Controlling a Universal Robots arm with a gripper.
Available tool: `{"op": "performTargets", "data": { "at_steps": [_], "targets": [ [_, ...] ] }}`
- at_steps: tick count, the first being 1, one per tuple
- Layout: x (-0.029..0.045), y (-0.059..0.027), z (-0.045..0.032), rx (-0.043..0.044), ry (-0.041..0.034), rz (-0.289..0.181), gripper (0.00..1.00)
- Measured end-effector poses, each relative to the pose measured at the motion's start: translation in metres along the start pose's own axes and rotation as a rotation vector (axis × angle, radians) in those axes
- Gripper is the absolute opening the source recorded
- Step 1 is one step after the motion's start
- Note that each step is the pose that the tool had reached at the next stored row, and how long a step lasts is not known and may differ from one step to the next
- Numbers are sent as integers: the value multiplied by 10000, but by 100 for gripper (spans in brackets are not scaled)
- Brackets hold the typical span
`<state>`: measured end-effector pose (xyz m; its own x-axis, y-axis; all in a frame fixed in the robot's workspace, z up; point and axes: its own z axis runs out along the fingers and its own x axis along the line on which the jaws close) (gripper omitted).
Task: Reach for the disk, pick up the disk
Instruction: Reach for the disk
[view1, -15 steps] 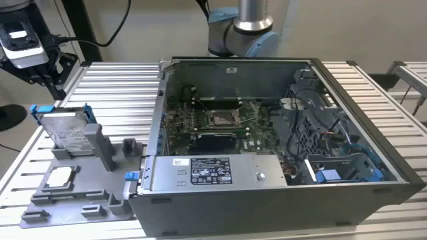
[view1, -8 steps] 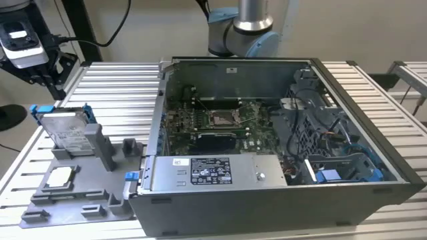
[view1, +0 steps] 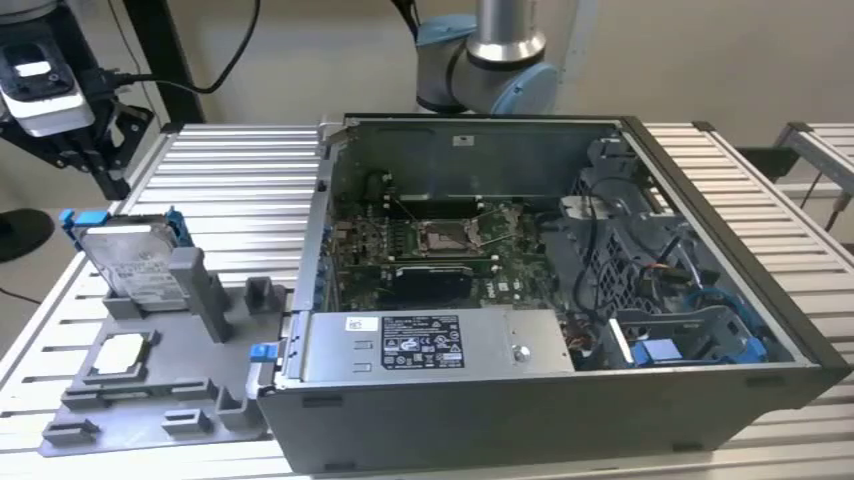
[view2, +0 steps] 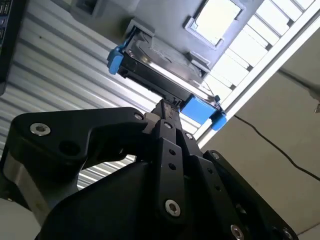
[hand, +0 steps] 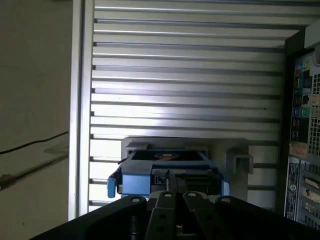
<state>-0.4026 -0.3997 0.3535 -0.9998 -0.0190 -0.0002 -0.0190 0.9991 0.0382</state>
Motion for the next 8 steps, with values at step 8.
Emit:
{"op": "performTargets", "data": {
  "at_steps": [8],
  "targets": [
    [183, -67, -3, 1, -34, -3, 0]
  ]
}}
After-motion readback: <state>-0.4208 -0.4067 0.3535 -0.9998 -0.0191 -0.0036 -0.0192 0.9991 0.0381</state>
